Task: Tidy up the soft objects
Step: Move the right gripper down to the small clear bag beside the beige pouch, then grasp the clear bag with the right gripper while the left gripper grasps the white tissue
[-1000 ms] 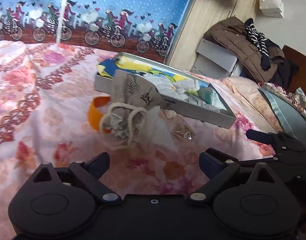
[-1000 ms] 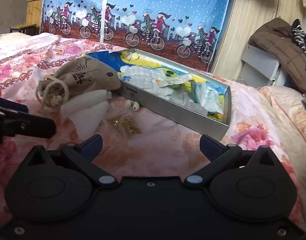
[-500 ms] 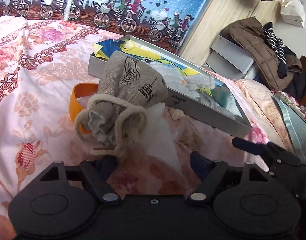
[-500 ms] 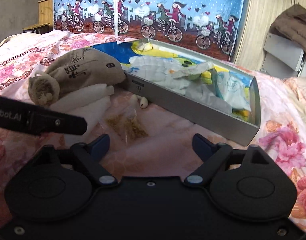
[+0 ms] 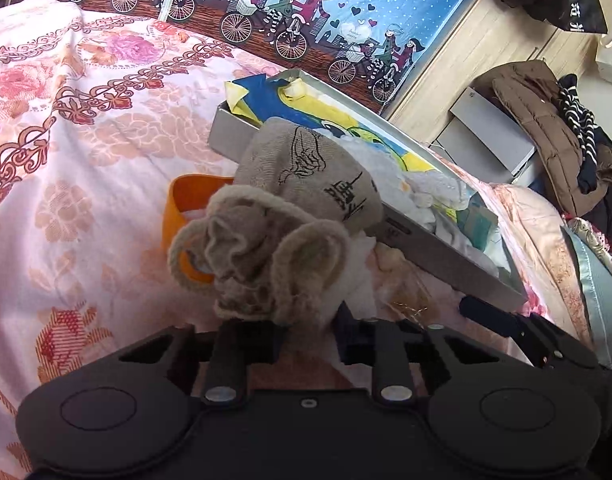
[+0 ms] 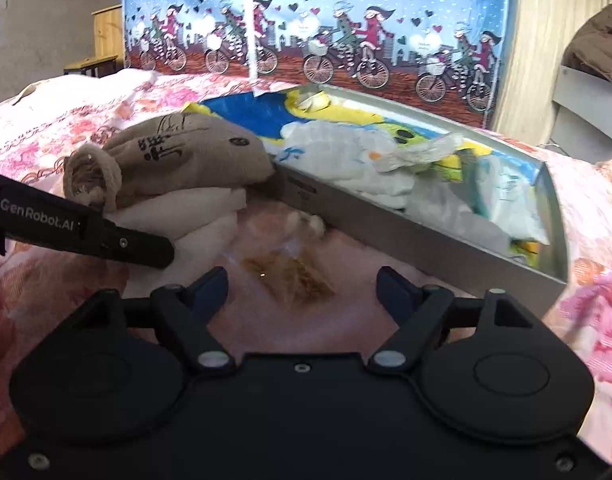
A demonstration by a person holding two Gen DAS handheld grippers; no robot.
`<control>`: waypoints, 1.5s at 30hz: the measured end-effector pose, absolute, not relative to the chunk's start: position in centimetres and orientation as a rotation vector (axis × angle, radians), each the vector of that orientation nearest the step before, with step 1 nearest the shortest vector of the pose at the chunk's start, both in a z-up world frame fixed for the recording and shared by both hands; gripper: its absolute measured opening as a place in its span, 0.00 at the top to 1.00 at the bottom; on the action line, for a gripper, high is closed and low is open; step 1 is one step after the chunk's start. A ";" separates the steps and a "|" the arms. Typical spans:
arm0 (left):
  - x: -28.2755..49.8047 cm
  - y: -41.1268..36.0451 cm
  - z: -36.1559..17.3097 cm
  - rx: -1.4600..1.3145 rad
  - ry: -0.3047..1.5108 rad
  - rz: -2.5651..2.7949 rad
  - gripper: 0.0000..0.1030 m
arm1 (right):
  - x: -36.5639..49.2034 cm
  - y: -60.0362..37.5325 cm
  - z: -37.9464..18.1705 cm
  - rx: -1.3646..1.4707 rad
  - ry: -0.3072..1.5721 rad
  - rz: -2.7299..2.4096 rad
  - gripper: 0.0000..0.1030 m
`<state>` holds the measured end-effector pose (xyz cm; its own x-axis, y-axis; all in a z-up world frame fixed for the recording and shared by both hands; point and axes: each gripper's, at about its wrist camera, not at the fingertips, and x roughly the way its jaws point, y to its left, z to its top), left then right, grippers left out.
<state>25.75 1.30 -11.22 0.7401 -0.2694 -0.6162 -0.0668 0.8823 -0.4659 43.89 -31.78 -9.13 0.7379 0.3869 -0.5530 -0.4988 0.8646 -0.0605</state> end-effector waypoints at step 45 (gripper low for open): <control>21.7 -3.3 -9.7 -0.265 0.701 -0.080 0.97 | 40.6 -31.0 -5.5 -0.313 0.491 0.583 0.94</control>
